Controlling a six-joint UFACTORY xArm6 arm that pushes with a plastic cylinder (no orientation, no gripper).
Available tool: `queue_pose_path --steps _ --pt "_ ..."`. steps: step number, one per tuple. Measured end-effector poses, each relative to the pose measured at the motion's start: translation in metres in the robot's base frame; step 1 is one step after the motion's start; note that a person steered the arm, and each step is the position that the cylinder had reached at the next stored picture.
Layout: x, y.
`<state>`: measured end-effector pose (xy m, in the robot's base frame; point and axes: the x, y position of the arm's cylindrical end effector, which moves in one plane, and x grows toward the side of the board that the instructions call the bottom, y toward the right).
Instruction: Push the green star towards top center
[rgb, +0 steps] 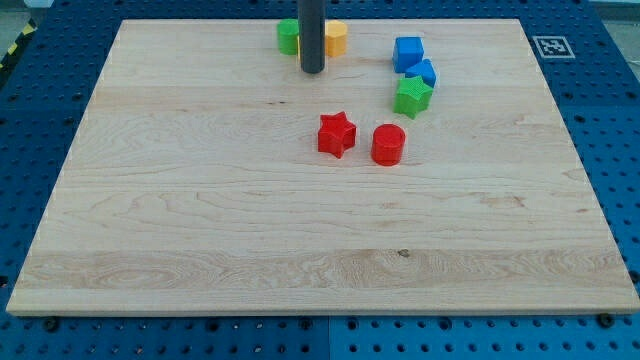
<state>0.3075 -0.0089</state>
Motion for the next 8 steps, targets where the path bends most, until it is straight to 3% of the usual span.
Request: queue_pose_path --steps 3,4,6,8 --pt "0.085 0.120" --pt "0.103 0.128" --pt "0.102 0.176" --pt "0.072 0.171"
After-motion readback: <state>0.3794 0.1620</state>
